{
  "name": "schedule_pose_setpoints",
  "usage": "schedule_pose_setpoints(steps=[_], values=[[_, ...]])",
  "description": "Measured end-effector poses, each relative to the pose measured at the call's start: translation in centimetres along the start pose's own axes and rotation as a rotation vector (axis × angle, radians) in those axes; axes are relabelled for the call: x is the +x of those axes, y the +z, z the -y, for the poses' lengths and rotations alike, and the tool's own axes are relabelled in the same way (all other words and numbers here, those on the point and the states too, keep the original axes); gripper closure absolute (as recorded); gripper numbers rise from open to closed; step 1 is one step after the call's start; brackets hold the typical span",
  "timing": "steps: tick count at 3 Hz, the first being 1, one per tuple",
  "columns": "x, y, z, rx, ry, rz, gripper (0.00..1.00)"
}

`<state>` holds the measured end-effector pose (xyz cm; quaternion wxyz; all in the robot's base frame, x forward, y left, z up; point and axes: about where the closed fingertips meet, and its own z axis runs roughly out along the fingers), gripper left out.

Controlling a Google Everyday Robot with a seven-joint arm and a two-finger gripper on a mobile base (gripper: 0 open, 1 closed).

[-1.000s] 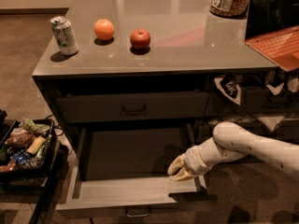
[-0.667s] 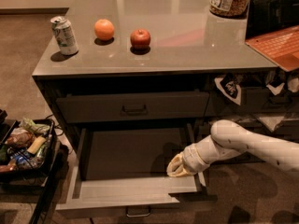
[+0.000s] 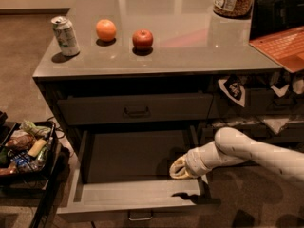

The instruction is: Open middle drawer

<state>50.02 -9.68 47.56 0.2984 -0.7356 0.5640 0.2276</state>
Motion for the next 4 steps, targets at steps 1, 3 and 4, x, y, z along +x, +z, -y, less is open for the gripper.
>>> schedule_pose_setpoints(steps=[1, 3, 4], values=[[1.2, 0.4, 0.0, 0.108, -0.043, -0.008, 1.0], [1.4, 1.7, -1.3, 0.134, -0.107, 0.002, 1.0], [1.0, 2.4, -1.9, 0.12, -0.137, -0.045, 1.0]])
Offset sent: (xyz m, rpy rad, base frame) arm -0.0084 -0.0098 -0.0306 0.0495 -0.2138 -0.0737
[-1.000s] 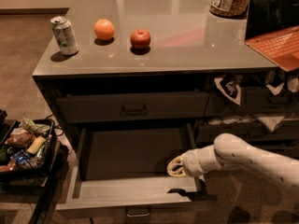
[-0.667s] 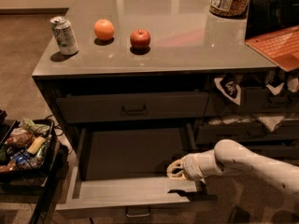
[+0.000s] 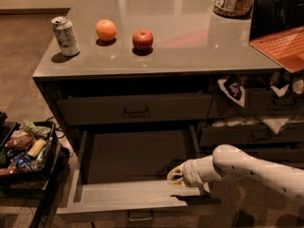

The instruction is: Open middle drawer

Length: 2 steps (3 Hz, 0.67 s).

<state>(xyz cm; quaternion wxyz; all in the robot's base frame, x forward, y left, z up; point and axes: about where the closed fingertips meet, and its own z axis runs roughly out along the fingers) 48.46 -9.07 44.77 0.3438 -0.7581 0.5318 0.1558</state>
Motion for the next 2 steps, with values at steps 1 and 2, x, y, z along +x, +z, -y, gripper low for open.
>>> schedule_pose_setpoints(steps=[1, 2], values=[[0.15, 0.12, 0.08, 0.014, -0.007, 0.013, 1.0], [0.62, 0.47, 0.21, 0.07, -0.042, 0.054, 1.0]])
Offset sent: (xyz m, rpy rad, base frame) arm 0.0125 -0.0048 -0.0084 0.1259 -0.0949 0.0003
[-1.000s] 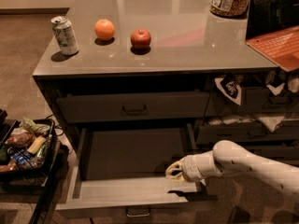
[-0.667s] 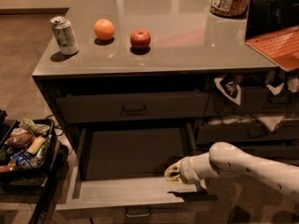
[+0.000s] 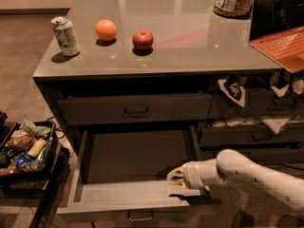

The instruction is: Open middle drawer

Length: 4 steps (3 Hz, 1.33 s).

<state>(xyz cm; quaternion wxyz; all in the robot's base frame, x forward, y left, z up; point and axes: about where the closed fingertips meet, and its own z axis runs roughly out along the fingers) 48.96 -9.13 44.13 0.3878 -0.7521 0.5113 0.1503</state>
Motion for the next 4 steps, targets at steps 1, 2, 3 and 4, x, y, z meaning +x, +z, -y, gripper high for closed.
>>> schedule_pose_setpoints(steps=[1, 2, 3, 4], values=[[0.4, 0.5, -0.5, 0.045, -0.034, -0.023, 1.0], [0.0, 0.7, -1.8, 0.006, -0.093, -0.096, 1.0], [-1.2, 0.8, -3.3, -0.071, -0.145, -0.157, 1.0], [-2.0, 0.8, -4.6, -0.13, -0.161, -0.176, 1.0]])
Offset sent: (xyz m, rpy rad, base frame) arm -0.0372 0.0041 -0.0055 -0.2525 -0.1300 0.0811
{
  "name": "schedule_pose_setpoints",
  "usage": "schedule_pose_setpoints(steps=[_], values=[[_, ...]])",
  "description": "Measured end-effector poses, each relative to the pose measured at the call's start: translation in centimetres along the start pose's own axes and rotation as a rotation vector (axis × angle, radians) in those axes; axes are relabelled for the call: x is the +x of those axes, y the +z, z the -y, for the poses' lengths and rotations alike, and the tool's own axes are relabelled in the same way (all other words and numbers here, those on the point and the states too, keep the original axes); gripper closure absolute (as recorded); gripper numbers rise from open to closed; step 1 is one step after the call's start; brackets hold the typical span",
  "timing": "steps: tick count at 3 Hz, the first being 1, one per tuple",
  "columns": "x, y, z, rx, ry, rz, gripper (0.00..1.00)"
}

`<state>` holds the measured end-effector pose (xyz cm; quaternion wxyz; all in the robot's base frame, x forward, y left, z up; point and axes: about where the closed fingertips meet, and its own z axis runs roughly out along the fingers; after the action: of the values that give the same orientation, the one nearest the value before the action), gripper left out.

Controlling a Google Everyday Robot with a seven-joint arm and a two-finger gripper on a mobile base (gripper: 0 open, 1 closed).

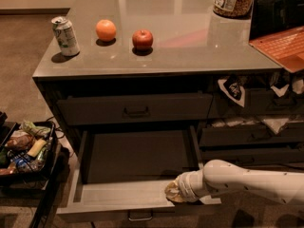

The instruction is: Open middle drawer

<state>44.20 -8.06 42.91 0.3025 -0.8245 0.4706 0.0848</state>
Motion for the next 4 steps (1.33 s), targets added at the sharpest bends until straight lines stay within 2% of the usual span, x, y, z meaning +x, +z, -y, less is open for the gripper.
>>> schedule_pose_setpoints(steps=[1, 2, 3, 4], values=[[-1.9, 0.6, 0.3, 0.015, 0.023, 0.11, 1.0], [-1.5, 0.0, 1.4, 0.15, 0.089, 0.292, 1.0], [-1.0, 0.3, 1.1, 0.162, 0.103, 0.322, 1.0], [-1.1, 0.3, 1.1, 0.159, 0.1, 0.316, 1.0]])
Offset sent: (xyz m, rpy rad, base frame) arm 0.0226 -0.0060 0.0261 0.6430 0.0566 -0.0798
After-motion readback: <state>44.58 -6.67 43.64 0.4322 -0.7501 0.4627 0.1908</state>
